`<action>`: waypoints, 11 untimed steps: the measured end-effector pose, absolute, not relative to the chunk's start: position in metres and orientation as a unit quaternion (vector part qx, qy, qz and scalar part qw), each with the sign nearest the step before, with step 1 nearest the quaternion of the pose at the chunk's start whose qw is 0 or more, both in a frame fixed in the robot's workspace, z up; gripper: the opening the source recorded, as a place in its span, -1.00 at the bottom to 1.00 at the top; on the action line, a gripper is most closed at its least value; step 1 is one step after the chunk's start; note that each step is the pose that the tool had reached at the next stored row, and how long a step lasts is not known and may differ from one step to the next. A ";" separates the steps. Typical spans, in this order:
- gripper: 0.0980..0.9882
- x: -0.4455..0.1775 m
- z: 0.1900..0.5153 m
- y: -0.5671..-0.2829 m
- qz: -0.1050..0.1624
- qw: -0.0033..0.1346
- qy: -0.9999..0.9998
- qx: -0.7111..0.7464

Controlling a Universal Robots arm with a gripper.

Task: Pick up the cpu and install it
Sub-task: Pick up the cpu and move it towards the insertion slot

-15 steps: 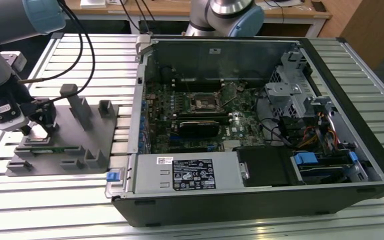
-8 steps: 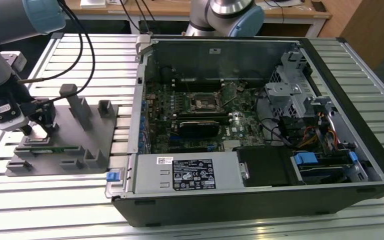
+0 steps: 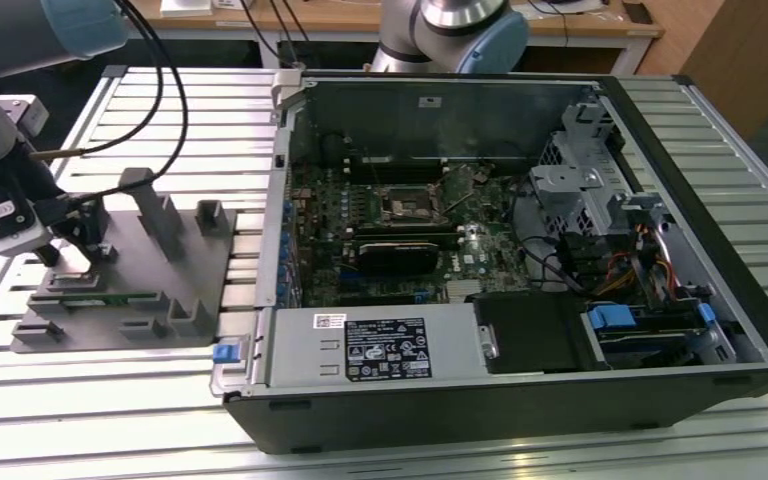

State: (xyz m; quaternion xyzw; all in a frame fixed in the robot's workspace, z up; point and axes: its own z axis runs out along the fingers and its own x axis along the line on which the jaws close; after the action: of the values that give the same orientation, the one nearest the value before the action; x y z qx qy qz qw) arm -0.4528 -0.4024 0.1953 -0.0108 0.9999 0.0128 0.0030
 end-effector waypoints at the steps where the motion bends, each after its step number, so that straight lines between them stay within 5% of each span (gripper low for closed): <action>1: -0.03 -0.453 0.197 -0.402 0.013 0.003 1.000 -0.011; 11: -0.03 -0.453 0.214 -0.402 0.013 0.003 1.000 -0.011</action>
State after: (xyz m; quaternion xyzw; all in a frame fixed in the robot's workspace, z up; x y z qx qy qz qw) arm -0.4528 -0.4024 0.2143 -0.0108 0.9999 0.0128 0.0030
